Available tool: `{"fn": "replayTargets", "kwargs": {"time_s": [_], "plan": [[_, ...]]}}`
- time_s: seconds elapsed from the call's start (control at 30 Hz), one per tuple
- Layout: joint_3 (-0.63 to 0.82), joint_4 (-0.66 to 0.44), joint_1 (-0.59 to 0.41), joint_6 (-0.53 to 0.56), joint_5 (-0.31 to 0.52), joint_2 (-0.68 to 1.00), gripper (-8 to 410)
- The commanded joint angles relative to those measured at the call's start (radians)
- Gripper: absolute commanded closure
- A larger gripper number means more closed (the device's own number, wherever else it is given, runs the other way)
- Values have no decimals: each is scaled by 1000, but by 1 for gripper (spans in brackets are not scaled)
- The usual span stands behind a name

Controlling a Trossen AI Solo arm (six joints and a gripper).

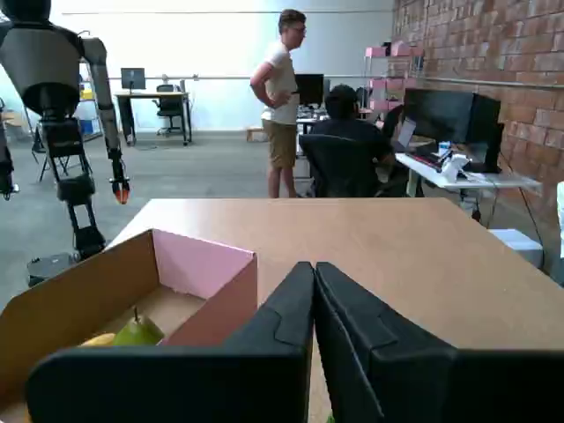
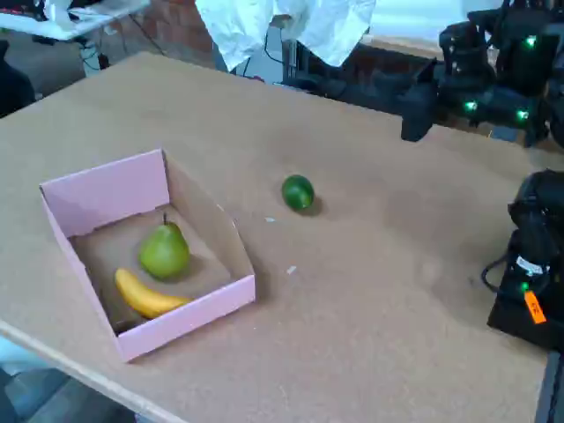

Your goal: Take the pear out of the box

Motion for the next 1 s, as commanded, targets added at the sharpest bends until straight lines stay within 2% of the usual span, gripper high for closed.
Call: {"fn": "replayTargets", "kwargs": {"time_s": [0.0,0.47,0.67,0.83,0.9,0.97], "plan": [[1,3,0,-2,0,0,402],[1,3,0,-2,0,0,402],[1,18,0,111,-4,0,402],[27,-2,0,133,-51,0,402],[51,-24,1,163,-94,2,402],[84,-66,1,166,-99,14,402]]}}
